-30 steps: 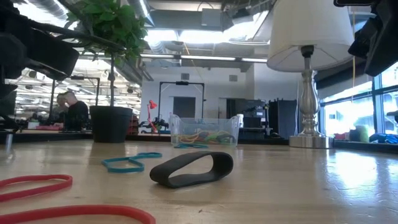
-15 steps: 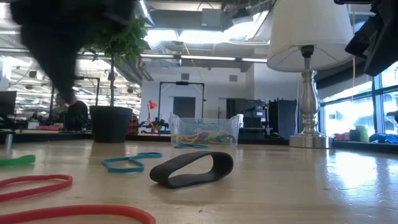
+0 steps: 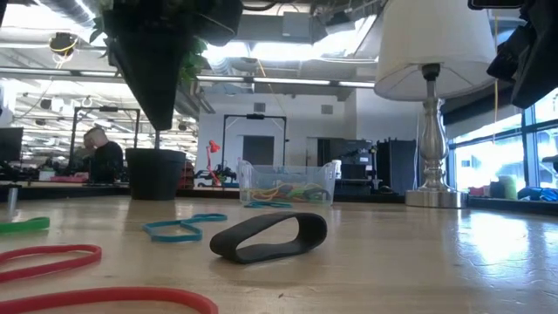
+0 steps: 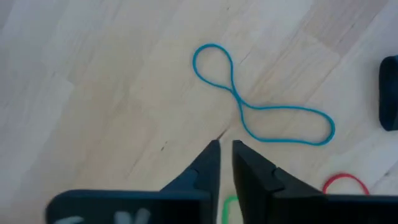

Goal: Pick and place rubber bands into bin
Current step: Put the green rubber band into the transparent bin

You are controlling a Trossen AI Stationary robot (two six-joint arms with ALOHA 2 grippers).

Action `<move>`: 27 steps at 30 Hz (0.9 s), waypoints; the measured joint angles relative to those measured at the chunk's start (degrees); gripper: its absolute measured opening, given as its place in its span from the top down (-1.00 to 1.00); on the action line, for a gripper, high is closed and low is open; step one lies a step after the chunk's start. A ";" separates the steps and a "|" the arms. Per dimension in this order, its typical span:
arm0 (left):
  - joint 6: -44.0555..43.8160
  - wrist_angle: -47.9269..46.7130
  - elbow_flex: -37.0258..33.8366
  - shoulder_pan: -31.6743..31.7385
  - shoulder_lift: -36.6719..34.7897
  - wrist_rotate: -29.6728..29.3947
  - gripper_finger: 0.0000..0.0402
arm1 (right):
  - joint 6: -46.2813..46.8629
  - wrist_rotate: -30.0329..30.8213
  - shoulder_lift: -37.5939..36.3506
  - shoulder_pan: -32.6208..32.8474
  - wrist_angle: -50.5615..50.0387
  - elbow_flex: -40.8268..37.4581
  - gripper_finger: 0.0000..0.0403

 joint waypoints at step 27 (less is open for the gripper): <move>-15.66 15.73 -18.91 -11.81 -0.09 1.46 -0.09 | 0.98 0.02 0.00 -1.12 0.13 0.00 0.95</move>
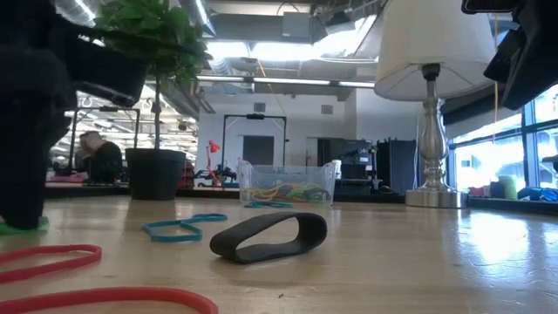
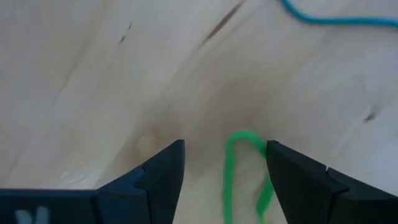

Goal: Pick and place rubber bands into bin
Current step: Put the green rubber band into the transparent bin

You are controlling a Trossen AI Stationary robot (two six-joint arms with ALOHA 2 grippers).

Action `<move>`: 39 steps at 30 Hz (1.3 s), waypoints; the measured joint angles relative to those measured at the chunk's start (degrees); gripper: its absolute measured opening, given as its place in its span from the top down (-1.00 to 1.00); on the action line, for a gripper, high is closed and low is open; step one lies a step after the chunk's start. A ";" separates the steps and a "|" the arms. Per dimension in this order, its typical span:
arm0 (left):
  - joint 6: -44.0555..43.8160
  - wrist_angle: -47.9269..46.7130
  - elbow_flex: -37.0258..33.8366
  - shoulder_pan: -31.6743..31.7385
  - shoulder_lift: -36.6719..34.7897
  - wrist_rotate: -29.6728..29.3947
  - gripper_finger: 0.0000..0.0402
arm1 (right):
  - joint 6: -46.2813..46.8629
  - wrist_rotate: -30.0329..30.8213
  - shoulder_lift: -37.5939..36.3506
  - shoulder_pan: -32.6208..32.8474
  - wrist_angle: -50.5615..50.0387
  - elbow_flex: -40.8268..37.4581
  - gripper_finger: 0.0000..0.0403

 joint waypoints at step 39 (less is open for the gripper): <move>55.18 5.99 22.22 33.59 0.28 -15.10 0.99 | -2.86 0.00 0.02 -4.44 -8.62 0.00 0.95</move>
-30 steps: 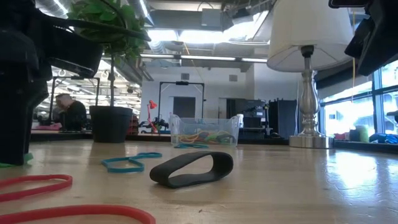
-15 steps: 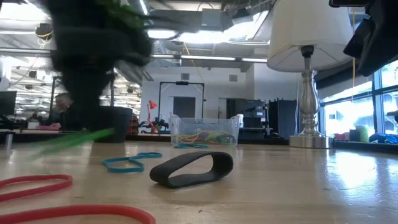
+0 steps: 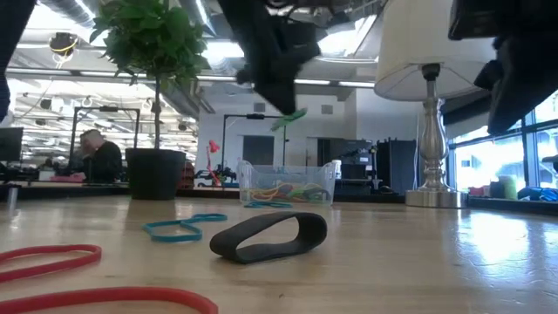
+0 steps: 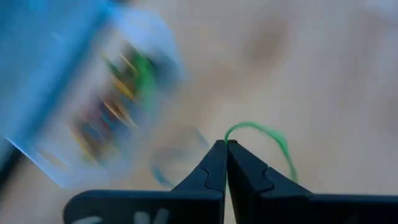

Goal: Pick and place rubber bands into bin
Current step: Put the green rubber band into the transparent bin, then put the blue rubber band into the transparent bin

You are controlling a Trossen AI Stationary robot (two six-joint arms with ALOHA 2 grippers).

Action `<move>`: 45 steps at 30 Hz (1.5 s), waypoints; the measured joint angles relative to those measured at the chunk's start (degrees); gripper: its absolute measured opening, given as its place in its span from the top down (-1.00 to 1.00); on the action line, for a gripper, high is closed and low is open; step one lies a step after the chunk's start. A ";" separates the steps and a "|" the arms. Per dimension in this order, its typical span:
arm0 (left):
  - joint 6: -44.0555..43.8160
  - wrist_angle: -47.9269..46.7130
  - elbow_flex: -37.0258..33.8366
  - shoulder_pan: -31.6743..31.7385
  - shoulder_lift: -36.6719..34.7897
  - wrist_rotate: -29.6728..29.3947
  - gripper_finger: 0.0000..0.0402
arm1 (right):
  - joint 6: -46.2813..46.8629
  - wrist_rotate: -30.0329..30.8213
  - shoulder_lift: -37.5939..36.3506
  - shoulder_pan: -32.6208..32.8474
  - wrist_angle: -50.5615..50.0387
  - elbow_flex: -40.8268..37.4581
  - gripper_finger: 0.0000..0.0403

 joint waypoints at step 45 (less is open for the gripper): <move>9.39 19.69 -1.21 19.48 4.31 5.27 0.50 | -9.34 -0.01 -0.22 -17.23 -0.60 -2.55 0.95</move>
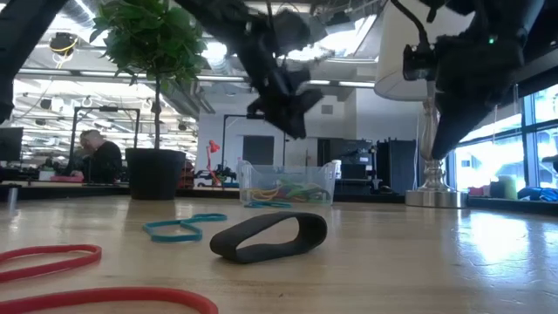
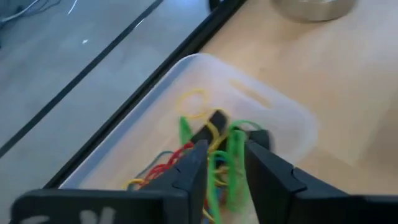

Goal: Pick and place rubber bands into bin
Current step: Put the blue rubber band into the transparent bin

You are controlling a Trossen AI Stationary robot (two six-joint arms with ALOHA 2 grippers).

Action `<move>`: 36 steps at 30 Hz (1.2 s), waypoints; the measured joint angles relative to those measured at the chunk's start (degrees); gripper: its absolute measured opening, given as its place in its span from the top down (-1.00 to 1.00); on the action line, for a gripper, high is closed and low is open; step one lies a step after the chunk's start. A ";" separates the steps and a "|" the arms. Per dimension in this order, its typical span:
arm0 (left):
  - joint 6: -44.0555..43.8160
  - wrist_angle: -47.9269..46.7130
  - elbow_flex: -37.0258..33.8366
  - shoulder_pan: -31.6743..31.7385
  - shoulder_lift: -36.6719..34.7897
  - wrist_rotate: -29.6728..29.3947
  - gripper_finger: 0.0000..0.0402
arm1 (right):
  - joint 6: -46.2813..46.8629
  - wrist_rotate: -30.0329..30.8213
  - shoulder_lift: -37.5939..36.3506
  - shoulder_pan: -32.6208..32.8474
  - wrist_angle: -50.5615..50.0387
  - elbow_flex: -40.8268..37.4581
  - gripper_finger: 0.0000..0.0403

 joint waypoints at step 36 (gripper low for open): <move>-21.42 7.68 -49.86 -29.13 -33.82 5.33 0.99 | -11.57 1.12 12.51 -6.95 54.23 -7.69 0.86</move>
